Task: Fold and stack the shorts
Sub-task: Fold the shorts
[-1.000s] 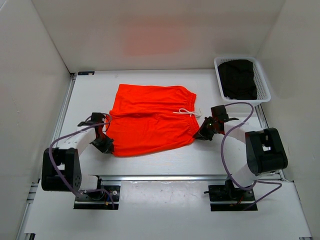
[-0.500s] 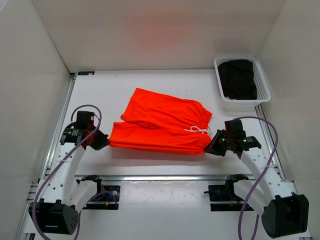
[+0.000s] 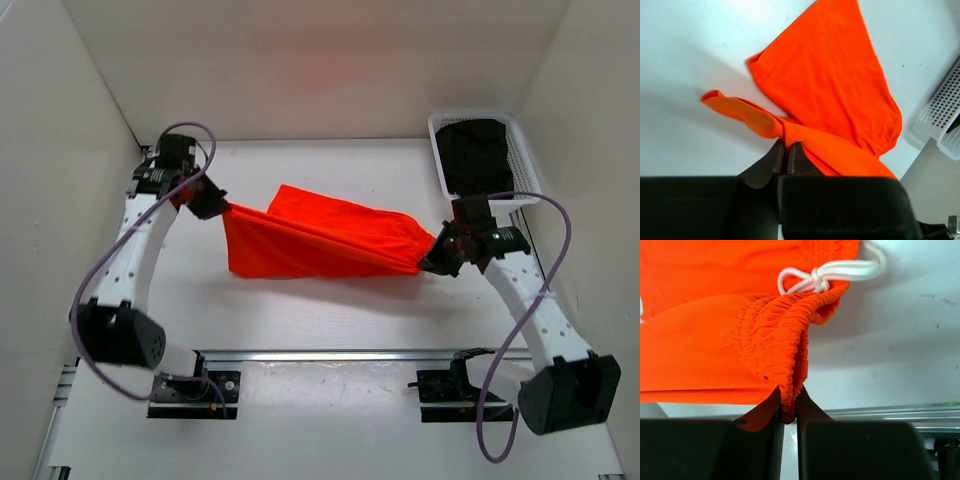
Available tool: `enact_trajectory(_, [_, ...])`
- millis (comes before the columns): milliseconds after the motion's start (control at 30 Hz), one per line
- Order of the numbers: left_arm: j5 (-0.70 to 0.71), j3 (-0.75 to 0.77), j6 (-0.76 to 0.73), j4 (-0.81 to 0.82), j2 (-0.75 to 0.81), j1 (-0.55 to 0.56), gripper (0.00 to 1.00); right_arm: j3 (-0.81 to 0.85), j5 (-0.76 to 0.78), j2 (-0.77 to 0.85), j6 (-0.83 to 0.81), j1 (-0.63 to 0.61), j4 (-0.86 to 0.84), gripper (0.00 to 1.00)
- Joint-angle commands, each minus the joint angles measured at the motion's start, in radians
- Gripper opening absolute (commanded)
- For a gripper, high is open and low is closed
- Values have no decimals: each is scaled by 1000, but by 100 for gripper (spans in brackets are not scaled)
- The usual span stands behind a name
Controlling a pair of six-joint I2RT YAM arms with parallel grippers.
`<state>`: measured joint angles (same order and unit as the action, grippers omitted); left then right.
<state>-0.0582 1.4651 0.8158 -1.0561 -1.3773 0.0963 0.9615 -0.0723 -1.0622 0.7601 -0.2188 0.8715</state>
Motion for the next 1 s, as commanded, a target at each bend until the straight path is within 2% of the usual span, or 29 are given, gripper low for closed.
enact_trajectory(0, [57, 147, -40, 42, -126, 8, 10, 88, 129, -108, -13, 6, 54, 0])
enact_trajectory(200, [31, 391, -78, 56, -451, 55, 10, 229, 158, -300, -13, 50, 43, 0])
enact_trajectory(267, [-8, 541, -101, 56, -553, 66, 10, 253, 141, -352, -2, 71, 11, 0])
enact_trajectory(300, [-8, 602, -110, 56, -666, 78, 10, 281, 108, -407, 11, 100, -6, 6])
enact_trajectory(367, [-18, 827, -133, 45, -788, 91, 43, 316, 83, -461, 34, 149, -64, 24])
enact_trajectory(400, [-41, 910, -133, 1, -901, 91, 64, 354, 68, -508, 35, 160, -90, 37])
enact_trajectory(433, [-57, 1057, -144, -25, -946, 91, 88, 374, 25, -525, 45, 173, -130, 44])
enact_trajectory(467, [-72, 1101, -158, -36, -974, 91, 98, 390, 16, -535, 45, 185, -131, 52])
enact_trajectory(500, [-83, 1112, -167, -36, -974, 91, 100, 404, 16, -535, 45, 185, -131, 59])
enact_trajectory(600, [-60, 935, -195, 36, -878, 100, 100, 378, 43, -486, 15, 164, -146, 61])
enact_trajectory(700, [-48, 726, -231, 62, -740, 100, 100, 260, 87, -409, -16, 164, -146, 61])
enact_trajectory(733, [-48, 675, -245, 62, -685, 100, 100, 225, 100, -374, -28, 164, -155, 55])
enact_trajectory(800, [-39, 502, -271, 89, -631, 112, 100, 131, 83, -348, -41, 164, -167, 52])
enact_trajectory(867, [-6, 387, -271, 105, -560, 125, 100, 76, 37, -329, -50, 164, -190, 58])
enact_trajectory(967, [9, 137, -271, 160, -500, 125, 100, 2, -59, -329, -73, 164, -247, 77])
